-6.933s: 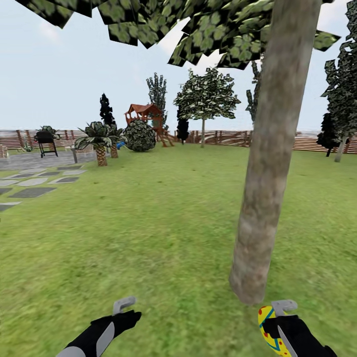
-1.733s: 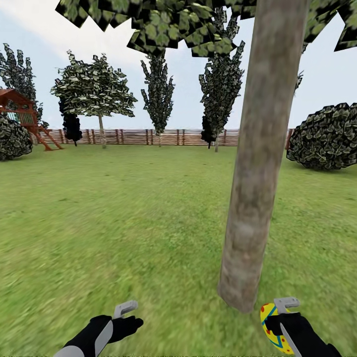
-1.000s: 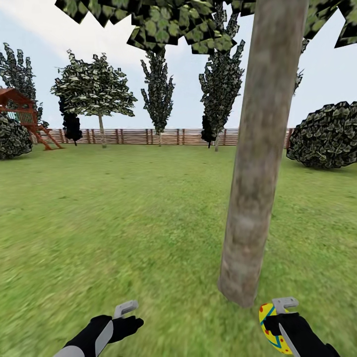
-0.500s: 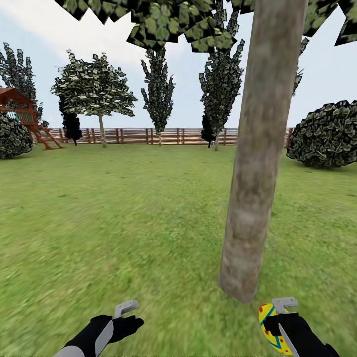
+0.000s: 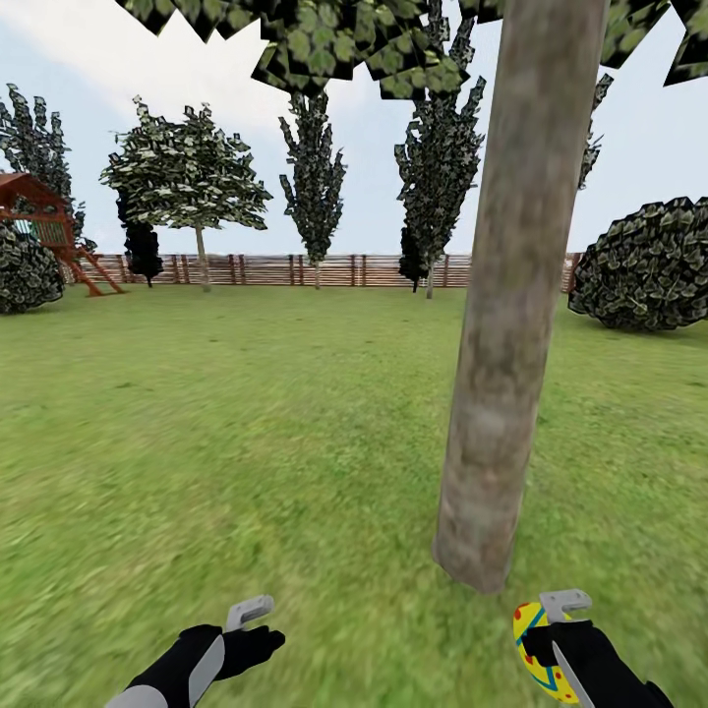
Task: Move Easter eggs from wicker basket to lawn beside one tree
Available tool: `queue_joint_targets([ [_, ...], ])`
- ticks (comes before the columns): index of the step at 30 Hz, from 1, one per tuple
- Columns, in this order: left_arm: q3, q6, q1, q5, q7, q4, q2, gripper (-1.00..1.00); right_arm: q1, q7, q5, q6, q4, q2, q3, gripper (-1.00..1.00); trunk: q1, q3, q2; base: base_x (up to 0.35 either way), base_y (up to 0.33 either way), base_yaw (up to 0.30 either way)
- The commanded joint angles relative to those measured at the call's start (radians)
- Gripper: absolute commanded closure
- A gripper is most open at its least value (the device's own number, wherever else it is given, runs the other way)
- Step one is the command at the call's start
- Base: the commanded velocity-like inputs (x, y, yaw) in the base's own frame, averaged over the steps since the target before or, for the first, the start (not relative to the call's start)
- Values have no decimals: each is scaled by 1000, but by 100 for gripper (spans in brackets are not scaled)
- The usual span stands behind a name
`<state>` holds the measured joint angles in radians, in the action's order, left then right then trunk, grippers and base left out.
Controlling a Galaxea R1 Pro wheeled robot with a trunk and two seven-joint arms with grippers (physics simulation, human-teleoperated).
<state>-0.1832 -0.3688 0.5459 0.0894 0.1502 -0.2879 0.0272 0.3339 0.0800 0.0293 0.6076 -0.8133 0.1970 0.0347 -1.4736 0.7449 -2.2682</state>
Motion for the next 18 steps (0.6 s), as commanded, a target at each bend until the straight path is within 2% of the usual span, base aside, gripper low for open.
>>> queue_joint_targets([
  [1,-4,-8,0,9,0,-2,0,-100,1,3,3,6,-1,1,4,100,-4,4,-8,0,0,0],
  [18,-4,-9,0,10,0,-2,0,-100,1,3,4,6,-1,1,4,100,-69,58,-127,0,0,0],
])
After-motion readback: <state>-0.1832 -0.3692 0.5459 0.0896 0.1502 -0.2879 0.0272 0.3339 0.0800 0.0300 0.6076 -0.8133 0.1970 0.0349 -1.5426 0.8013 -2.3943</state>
